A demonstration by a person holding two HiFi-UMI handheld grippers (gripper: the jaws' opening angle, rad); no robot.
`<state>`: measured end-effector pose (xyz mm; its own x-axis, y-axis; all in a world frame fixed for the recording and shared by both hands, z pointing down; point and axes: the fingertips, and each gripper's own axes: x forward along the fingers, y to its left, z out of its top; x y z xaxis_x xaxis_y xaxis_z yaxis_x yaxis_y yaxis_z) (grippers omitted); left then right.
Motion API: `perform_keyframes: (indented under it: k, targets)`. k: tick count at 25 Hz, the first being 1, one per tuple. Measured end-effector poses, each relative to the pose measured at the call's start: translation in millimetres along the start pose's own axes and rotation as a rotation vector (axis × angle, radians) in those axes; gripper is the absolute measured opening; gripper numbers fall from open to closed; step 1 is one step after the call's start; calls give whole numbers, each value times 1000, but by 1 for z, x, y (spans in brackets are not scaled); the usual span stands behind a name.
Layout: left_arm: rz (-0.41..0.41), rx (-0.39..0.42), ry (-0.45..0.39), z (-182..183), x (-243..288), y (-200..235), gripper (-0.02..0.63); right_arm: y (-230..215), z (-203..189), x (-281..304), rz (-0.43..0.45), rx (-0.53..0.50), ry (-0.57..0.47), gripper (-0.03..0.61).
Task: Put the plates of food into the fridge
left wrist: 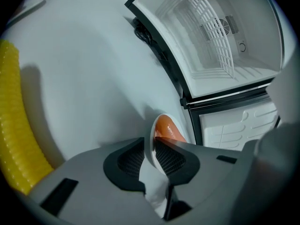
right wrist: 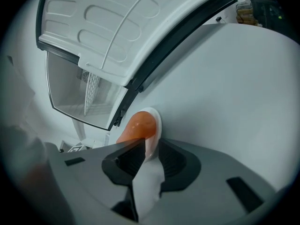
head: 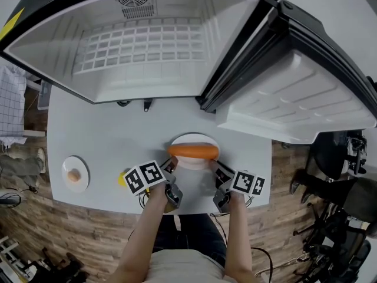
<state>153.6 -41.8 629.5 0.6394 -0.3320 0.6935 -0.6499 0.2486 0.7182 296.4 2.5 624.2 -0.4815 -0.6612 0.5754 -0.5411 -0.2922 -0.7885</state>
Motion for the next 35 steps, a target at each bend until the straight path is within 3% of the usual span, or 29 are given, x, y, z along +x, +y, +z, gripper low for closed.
perform_keyframes:
  k: [2, 6, 10, 13, 21, 31, 35]
  targets:
    - [-15, -30, 3, 0, 0, 1, 77, -2, 0, 0, -7, 26, -5, 63]
    - [-118, -146, 1, -6, 8, -5, 41, -3, 3, 1, 21, 124, -32, 47]
    - [-142, -135, -34, -7, 9, -7, 40, -4, 4, 0, 87, 255, -74, 29]
    - [-151, -131, -38, -7, 9, -8, 37, -4, 4, -1, 103, 292, -98, 25]
    - [-171, -104, -72, -3, -1, -13, 29, 3, 1, -5, 134, 332, -135, 23]
    - [-205, -76, -145, 6, -21, -15, 29, 18, -1, -2, 146, 266, -119, 25]
    - [-238, -78, -186, 15, -37, -23, 28, 40, 4, -1, 190, 236, -112, 25]
